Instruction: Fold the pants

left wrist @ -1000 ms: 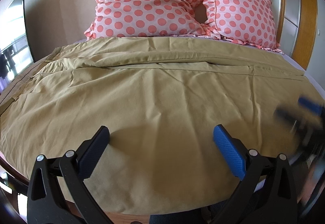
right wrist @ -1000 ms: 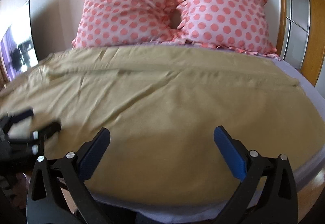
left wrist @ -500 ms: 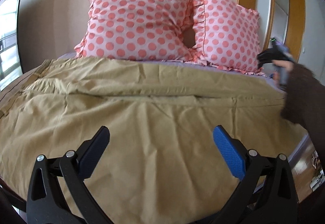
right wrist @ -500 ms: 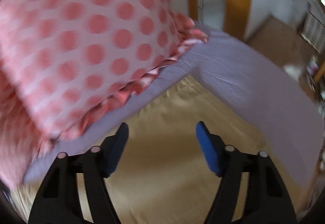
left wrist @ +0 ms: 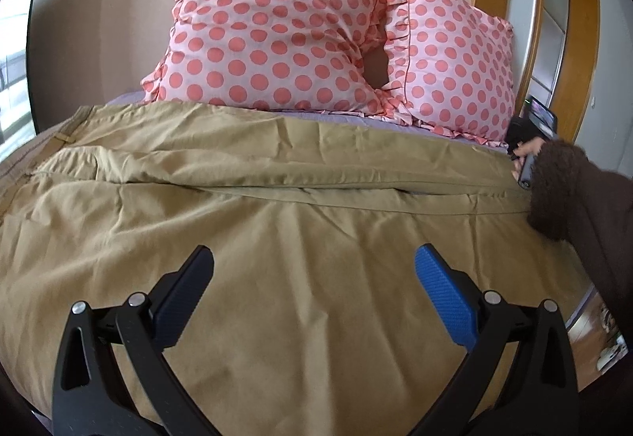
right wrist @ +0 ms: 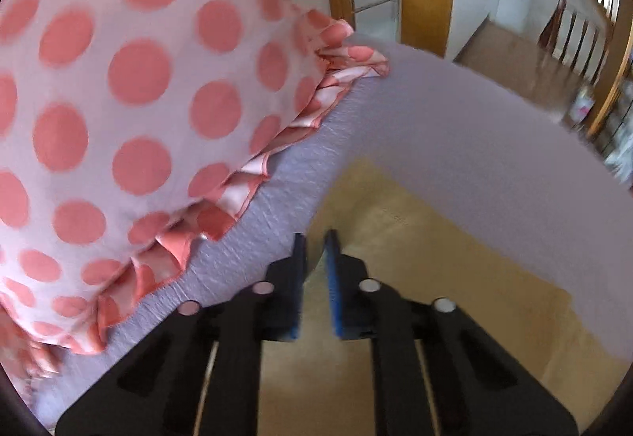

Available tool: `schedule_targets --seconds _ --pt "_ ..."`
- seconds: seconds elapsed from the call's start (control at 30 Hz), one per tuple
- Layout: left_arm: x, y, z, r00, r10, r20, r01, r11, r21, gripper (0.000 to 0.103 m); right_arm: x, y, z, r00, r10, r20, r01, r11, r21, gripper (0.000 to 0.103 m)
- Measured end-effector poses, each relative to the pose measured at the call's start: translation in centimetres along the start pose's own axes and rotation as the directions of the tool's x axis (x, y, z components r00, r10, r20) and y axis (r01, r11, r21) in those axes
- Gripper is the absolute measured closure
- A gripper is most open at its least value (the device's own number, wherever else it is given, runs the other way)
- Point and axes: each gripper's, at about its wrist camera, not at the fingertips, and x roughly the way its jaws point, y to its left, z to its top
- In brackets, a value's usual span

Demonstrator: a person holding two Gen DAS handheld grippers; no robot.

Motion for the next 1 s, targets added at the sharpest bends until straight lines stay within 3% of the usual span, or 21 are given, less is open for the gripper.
schedule_targets --seconds 0.1,0.13,0.23,0.27,0.33,0.43,0.57,0.67,0.73,0.77,0.87,1.0 --pt "-1.0 0.7 -0.1 1.0 -0.014 0.012 0.015 0.999 -0.034 0.002 -1.6 -3.1 -0.1 0.986 0.167 0.002 -0.166 0.98 0.112 0.099" --pt "-1.4 1.0 0.0 1.0 -0.014 0.02 0.015 0.999 -0.045 0.002 -3.2 -4.7 -0.3 0.966 0.257 0.038 -0.259 0.956 0.138 0.099" --pt "-2.7 2.0 0.0 0.998 -0.014 0.059 0.019 0.996 -0.082 0.002 -8.3 -8.7 -1.8 0.899 0.421 0.12 -0.435 0.889 0.141 0.099" --pt "-3.1 2.4 0.1 0.998 -0.016 0.069 0.023 0.995 -0.093 0.002 -11.2 -11.5 -3.5 0.859 0.488 0.153 -0.508 0.851 0.138 0.099" --pt "-3.7 3.2 0.3 0.995 -0.035 0.093 0.046 0.991 -0.123 0.002 -14.8 -15.6 -7.0 0.819 0.545 0.176 -0.569 0.81 0.141 0.099" --pt "-4.5 4.6 1.5 0.985 -0.094 0.146 0.12 0.976 -0.18 0.002 -18.1 -20.4 -13.0 0.82 0.55 0.157 -0.571 0.802 0.175 0.099" --pt "-4.9 6.8 3.8 0.963 -0.151 0.224 0.207 0.945 -0.254 0.002 -16.9 -22.3 -16.1 0.844 0.534 0.055 -0.533 0.821 0.205 0.098" --pt "-4.8 8.0 5.5 0.969 -0.112 0.218 0.172 0.945 -0.279 0.002 -15.8 -22.7 -16.6 0.837 0.548 0.003 -0.527 0.804 0.274 0.087" --pt "-4.8 8.5 6.2 0.977 -0.063 0.206 0.12 0.953 -0.279 0.002 -15.2 -22.7 -16.5 0.831 0.556 -0.012 -0.53 0.798 0.288 0.066" --pt "-4.6 8.7 6.6 0.979 -0.045 0.198 0.101 0.955 -0.28 0.002 -14.9 -22.6 -16.6 0.832 0.554 -0.023 -0.524 0.799 0.296 0.063" --pt "-3.7 9.8 7.4 0.988 -0.019 0.154 0.066 0.95 -0.305 0.002 -13.5 -22.6 -16.6 0.833 0.551 -0.049 -0.505 0.794 0.338 0.061" --pt "-1.8 11.7 8.6 0.994 -0.054 0.091 0.085 0.923 -0.375 0.002 -13.6 -22.9 -17.1 0.837 0.544 -0.056 -0.489 0.79 0.368 0.062"
